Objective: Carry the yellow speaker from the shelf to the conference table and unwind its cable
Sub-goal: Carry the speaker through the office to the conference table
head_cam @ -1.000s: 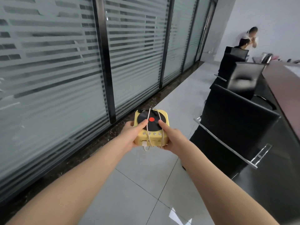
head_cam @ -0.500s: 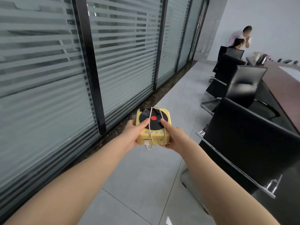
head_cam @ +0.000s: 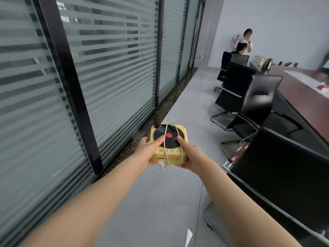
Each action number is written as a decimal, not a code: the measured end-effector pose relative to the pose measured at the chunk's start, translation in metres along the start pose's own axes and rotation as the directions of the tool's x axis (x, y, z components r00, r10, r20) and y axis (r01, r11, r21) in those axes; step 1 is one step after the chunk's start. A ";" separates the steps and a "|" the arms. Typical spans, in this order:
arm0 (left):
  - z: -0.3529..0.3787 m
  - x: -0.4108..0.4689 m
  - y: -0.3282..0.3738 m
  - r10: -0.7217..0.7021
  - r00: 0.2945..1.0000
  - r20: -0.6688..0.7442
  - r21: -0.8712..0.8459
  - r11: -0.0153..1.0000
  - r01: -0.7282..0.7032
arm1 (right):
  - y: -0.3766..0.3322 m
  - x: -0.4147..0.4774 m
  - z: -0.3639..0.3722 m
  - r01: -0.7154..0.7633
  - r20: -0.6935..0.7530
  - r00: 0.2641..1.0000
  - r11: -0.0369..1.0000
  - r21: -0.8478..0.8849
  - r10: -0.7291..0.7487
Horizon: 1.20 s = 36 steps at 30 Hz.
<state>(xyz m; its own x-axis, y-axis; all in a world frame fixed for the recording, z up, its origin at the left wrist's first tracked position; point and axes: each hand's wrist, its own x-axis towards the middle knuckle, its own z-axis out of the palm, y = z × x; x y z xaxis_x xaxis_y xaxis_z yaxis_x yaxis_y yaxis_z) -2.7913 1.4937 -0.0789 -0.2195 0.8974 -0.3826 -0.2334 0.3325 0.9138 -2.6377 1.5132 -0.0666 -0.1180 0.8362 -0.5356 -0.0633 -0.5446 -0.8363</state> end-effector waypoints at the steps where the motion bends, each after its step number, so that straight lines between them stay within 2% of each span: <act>1: -0.002 0.019 0.011 0.001 1.000 0.010 0.014 1.000 -0.001 | -0.011 0.014 0.007 0.005 -0.012 1.000 1.000 0.008 -0.005; 10: -0.001 0.140 0.078 0.026 0.996 0.089 0.136 0.990 -0.038 | -0.079 0.106 0.041 0.042 -0.094 0.995 0.997 0.064 -0.035; 20: 0.029 0.250 0.099 -0.013 0.988 0.155 0.134 0.991 -0.008 | -0.124 0.203 0.033 0.043 -0.151 0.988 0.996 0.083 -0.030; 36: 0.110 0.442 0.164 -0.023 0.994 0.109 0.153 0.988 0.006 | -0.240 0.387 -0.004 0.034 -0.119 0.993 0.994 0.105 -0.021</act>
<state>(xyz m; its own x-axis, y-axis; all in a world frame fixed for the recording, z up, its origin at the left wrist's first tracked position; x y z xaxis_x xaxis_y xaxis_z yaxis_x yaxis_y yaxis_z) -2.8221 1.9763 -0.0833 -0.1092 0.9157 -0.3867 -0.0867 0.3788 0.9214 -2.6643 1.9677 -0.0736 0.0023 0.8492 -0.5281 -0.1712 -0.5200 -0.8368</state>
